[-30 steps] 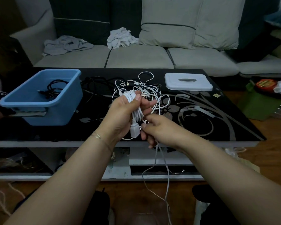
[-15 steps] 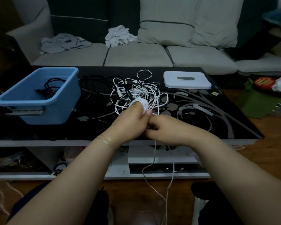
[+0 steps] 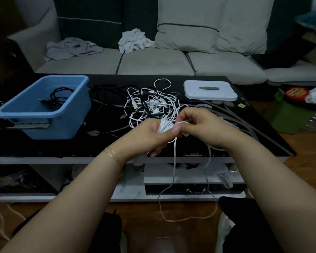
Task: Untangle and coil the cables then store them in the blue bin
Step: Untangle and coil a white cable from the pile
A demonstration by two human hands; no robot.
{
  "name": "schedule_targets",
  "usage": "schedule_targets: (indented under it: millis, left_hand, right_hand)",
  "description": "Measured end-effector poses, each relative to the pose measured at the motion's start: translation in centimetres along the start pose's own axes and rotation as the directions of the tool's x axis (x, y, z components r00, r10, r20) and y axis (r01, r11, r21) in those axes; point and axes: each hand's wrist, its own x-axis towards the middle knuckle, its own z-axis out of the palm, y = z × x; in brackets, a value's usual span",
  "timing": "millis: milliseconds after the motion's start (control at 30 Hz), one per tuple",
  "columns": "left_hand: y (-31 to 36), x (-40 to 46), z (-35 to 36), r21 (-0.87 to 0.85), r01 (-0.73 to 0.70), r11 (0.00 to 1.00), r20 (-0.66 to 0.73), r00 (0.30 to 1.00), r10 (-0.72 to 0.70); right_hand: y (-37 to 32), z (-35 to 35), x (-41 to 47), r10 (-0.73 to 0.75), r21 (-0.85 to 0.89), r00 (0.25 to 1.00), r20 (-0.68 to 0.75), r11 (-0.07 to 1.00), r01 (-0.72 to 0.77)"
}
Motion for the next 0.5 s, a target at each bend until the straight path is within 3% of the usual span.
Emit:
schedule_targets:
  millis: [234,401,501]
  left_hand:
    - [-0.5,0.2,0.0,-0.233,-0.027,0.972,-0.083,0.996,0.008]
    - [-0.1,0.0,-0.4,-0.287,-0.072,0.955,-0.022,0.997,0.068]
    - [-0.3,0.2,-0.7,-0.363,-0.056,0.93,0.011,0.998,0.064]
  right_hand:
    - [-0.4,1.1,0.1,0.067,0.281,0.995,-0.078,0.959,-0.042]
    - [0.0,1.9,0.1,0.106,0.401,0.992,-0.069,0.913,-0.07]
    - [0.0,2.3,0.2,0.149,0.543,0.987,-0.053,0.834,-0.097]
